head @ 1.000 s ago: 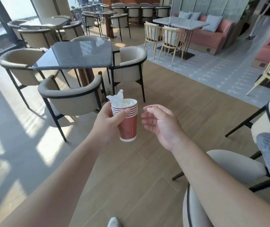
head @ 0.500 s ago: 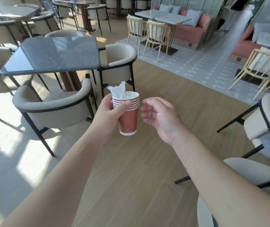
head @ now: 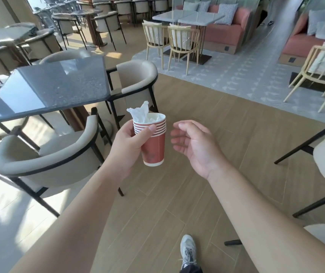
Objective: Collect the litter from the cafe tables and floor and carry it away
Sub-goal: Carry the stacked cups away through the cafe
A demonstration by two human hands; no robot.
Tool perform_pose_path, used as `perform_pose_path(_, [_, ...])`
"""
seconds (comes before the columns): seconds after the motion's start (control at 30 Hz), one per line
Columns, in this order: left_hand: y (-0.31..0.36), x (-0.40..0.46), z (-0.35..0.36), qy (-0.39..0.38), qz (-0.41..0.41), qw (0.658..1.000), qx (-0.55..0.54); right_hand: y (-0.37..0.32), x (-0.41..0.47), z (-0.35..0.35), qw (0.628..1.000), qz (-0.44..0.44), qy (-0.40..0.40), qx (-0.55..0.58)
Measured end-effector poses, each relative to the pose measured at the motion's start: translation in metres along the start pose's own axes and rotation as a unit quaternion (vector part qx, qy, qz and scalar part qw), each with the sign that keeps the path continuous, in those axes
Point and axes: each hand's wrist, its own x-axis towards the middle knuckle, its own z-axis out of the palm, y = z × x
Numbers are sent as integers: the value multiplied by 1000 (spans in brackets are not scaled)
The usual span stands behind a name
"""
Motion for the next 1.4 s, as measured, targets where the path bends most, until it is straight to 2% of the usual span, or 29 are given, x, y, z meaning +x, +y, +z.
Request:
perform_pose_path(0.27, [20, 142, 83, -16, 25, 999, 13, -64, 130, -70, 1000, -20, 10, 4])
perform_pose_path(0.53, [30, 238, 123, -25, 44, 999, -17, -104, 214, -104, 999, -48, 14, 6])
perform_pose_path(0.87, [-11, 355, 129, -39, 21, 998, -47, -103, 329, -117, 999, -32, 36, -3])
perform_pose_path(1.4, [-26, 653, 100, -87, 17, 993, -73, -150, 607, -90, 994, -44, 85, -49])
